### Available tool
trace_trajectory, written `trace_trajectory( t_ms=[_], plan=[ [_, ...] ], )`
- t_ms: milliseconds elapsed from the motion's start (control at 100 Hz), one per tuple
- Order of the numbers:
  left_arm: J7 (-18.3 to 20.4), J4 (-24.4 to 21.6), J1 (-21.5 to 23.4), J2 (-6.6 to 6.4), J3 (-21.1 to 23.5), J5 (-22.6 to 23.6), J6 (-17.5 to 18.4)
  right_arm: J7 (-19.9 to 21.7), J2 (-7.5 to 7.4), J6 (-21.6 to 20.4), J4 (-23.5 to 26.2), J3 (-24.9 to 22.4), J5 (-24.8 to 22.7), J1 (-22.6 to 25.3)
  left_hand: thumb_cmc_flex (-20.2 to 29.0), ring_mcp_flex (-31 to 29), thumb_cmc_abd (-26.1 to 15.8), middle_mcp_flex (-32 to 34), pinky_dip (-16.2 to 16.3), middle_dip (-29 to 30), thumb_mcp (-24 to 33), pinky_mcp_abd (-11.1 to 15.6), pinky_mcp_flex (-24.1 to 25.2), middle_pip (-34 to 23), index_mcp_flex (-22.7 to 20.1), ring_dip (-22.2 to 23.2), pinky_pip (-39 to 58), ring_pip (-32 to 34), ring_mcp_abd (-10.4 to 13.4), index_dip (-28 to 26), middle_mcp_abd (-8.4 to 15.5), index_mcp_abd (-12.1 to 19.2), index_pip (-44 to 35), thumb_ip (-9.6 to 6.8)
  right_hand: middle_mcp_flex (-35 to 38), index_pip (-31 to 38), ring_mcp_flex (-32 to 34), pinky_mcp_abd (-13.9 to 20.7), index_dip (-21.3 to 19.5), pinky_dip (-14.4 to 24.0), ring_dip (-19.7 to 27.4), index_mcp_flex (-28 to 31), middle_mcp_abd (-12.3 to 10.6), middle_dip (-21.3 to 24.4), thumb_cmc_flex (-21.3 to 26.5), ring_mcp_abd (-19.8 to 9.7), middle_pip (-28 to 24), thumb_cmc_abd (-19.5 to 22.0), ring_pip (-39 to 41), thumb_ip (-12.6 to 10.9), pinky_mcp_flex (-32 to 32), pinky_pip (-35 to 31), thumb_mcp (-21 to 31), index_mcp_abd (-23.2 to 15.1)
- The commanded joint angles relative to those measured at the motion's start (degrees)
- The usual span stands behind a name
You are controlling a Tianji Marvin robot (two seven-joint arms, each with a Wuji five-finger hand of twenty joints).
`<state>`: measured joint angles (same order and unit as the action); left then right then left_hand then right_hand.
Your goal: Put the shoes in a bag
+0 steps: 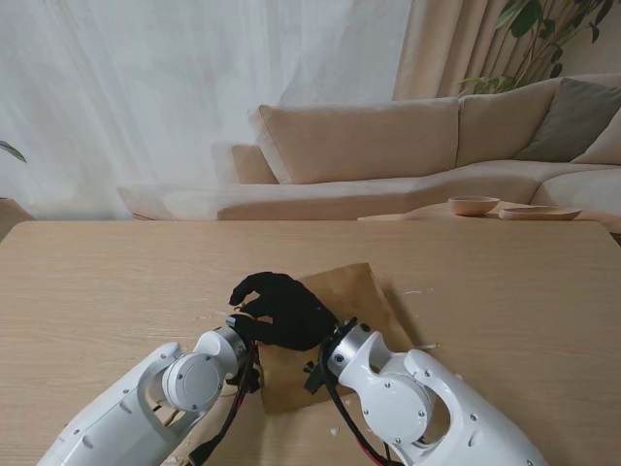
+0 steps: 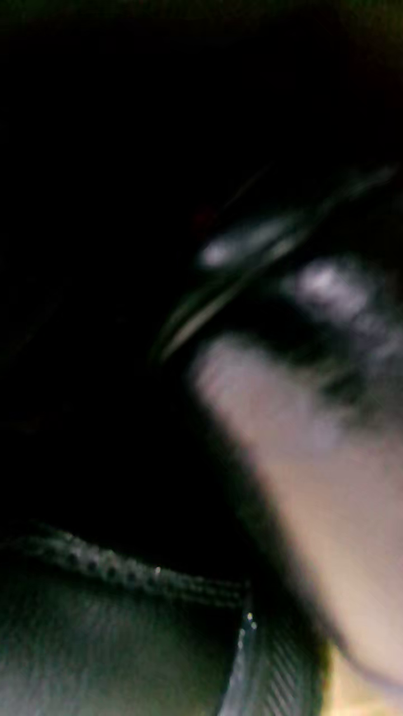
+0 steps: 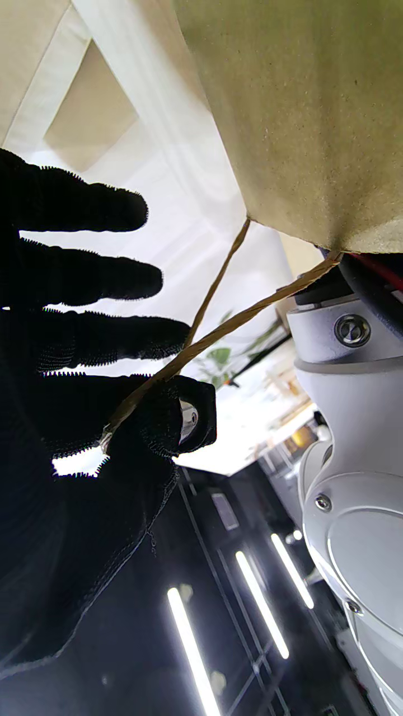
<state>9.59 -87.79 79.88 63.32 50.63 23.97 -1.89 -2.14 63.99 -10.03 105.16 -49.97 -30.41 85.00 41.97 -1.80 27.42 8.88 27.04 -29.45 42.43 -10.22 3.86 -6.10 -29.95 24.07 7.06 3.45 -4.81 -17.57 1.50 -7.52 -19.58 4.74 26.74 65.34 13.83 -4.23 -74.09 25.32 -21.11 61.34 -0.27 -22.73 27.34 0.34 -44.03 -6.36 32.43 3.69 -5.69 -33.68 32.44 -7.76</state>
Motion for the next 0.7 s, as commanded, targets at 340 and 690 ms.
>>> trace_trajectory(
  t_ms=[340,690],
  plan=[
    [-0.1,-2.0,1.8,-0.05,2.2,-3.2,1.7,0.7,0.36,0.4,0.4,0.1,0.0,0.3,-0.2,-0.2,-3.1,-0.1,-4.1,0.4,-0.3,0.9,0.0,-1.9,-3.5,-0.8,-3.3,0.0,1.8,0.0,2.3,10.4,0.4,0.65,0.0,1.0,-0.7,1.6,-1.2,1.5,0.6,0.5,-0.8,-0.7,1.2,-2.1,-0.8,2.9,-0.8,-1.9,0.0,1.4,-0.8,-1.1],
    [2.2,0.5,-1.4,-0.13,-0.3,-6.0,4.1,0.6,0.38,0.0,0.5,0.2,0.0,0.3,10.2,-0.6,-4.6,-0.5,-6.6,2.1,-3.2,2.9,-0.5,-0.3,-0.4,-2.7,-4.3,-1.4,3.9,1.8,8.0,18.5,0.9,-0.8,0.0,1.0,-0.7,1.6,-1.1,1.7,0.5,0.6,-0.9,-0.7,1.3,-2.1,-0.9,2.9,-0.8,-1.9,-0.1,1.5,-0.8,-1.2]
  ],
)
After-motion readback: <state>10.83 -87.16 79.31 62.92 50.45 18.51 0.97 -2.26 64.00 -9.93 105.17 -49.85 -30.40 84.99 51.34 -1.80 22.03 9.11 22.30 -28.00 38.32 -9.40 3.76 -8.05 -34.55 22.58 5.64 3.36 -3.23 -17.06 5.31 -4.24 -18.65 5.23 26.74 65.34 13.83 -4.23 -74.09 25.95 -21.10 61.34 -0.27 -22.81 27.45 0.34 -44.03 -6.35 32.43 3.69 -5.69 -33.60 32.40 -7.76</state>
